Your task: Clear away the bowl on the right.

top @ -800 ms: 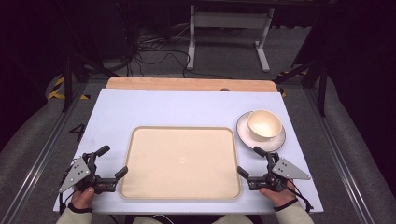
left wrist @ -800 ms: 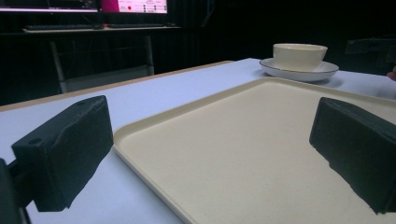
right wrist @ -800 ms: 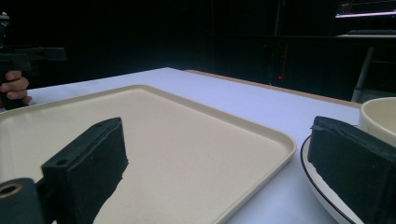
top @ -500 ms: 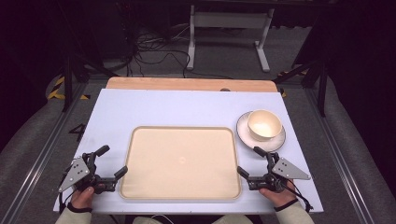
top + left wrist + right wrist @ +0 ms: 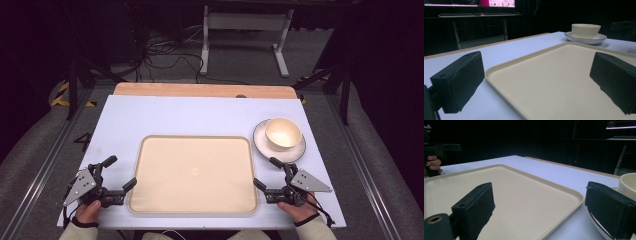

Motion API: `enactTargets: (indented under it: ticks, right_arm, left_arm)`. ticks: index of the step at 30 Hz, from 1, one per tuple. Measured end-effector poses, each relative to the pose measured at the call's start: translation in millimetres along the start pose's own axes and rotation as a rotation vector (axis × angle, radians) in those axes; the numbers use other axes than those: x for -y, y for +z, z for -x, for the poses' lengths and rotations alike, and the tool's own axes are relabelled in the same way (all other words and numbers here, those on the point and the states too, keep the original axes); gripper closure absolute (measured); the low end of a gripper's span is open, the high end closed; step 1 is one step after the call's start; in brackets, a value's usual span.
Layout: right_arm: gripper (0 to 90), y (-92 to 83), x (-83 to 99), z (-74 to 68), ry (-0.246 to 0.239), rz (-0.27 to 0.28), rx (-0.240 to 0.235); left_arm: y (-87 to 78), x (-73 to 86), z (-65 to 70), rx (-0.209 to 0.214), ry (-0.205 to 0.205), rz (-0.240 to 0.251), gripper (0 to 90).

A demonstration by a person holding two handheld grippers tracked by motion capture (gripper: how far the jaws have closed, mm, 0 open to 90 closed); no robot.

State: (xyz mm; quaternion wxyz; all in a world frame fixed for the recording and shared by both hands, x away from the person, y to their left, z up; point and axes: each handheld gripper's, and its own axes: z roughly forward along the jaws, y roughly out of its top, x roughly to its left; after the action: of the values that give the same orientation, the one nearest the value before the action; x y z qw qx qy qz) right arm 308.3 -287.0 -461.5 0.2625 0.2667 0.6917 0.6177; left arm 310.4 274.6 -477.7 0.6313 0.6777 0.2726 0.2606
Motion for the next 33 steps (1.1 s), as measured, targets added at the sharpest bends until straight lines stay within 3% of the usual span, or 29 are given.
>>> enactTargets:
  ticks: [3, 6, 9, 12, 20, 22, 33]
  right_arm:
    - [10.7, 0.3, -0.1, -0.7, 0.000, 0.004, 0.001]
    - [7.1, 3.9, -2.0, 1.3, 0.013, -0.044, -0.008]
    - [7.6, 5.4, -3.0, 0.2, 0.012, -0.064, 0.010]
    - [8.4, 7.0, -6.7, -0.9, 0.029, -0.113, 0.000]
    - [11.2, 6.3, -22.3, -1.9, -0.003, -0.029, 0.010]
    - [12.0, 6.1, -25.4, -1.3, 0.009, -0.013, 0.009]
    - [20.3, 6.4, -49.6, 2.3, -0.012, 0.042, 0.013]
  left_arm:
    - [0.1, 0.0, -0.1, 0.000, -0.002, 0.000, 0.2]
    - [0.0, -0.1, -0.3, 0.001, -0.005, -0.002, 0.2]
    - [0.0, -0.1, -0.2, 0.000, -0.004, -0.002, 0.2]
    - [0.0, -0.1, -0.3, 0.000, -0.005, -0.003, 0.2]
    - [0.1, -0.2, -0.4, 0.000, -0.003, -0.004, 0.2]
    - [0.1, -0.2, -0.3, 0.000, -0.003, -0.004, 0.2]
    - [0.2, -0.2, -0.5, 0.000, -0.004, -0.005, 0.2]
